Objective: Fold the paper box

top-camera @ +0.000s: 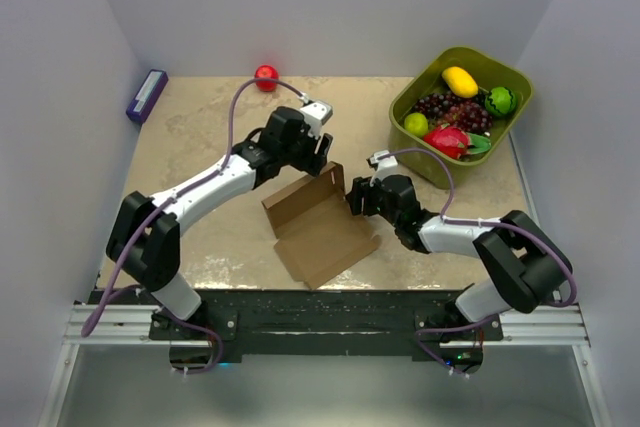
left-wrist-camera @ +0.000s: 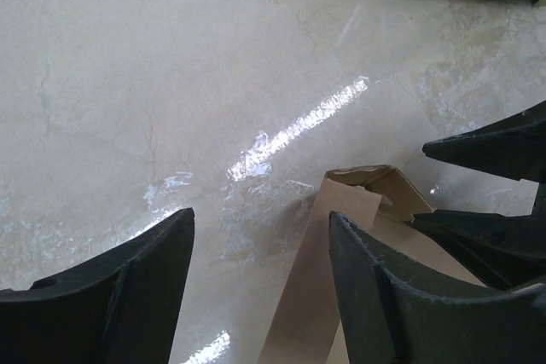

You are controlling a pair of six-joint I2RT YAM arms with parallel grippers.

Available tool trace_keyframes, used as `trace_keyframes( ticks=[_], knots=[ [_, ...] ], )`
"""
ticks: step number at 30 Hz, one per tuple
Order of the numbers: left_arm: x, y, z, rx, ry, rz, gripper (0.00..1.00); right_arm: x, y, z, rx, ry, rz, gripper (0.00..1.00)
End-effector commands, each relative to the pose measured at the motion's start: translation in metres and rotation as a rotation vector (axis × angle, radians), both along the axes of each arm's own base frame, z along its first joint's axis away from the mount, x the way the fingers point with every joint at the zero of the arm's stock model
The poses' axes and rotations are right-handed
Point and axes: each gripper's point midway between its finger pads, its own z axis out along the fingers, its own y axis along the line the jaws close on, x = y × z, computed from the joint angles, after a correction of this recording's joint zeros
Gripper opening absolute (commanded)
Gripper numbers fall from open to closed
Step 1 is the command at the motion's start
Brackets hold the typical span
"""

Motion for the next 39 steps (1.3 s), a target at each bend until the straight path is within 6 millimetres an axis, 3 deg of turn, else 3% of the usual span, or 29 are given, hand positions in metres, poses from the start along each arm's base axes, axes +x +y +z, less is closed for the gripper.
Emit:
trace_keyframes(
  ticks=[1,10,22,25,33,36,39],
  knots=[
    [0.016,-0.016,0.027,-0.115,-0.05,-0.02,0.68,0.008,0.007,0.014,0.037,-0.04,0.001,0.61],
    [0.007,-0.023,0.009,-0.156,-0.008,-0.041,0.66,0.007,0.007,0.011,0.029,-0.034,0.002,0.6],
    [-0.005,-0.015,-0.025,-0.121,0.04,-0.045,0.64,0.007,0.008,0.012,0.036,-0.023,0.005,0.59],
    [-0.005,-0.012,-0.028,-0.109,0.034,-0.042,0.63,0.008,0.006,0.022,0.047,-0.031,-0.013,0.59],
    [-0.007,-0.012,-0.033,-0.098,0.032,-0.055,0.61,0.009,-0.02,0.072,0.111,-0.124,-0.068,0.59],
    [-0.007,-0.012,-0.033,-0.1,0.028,-0.06,0.61,0.017,-0.028,0.066,0.085,-0.115,-0.099,0.6],
    [-0.009,-0.013,-0.033,-0.108,0.028,-0.072,0.61,0.025,-0.019,0.062,0.057,-0.106,-0.059,0.59]
  ],
)
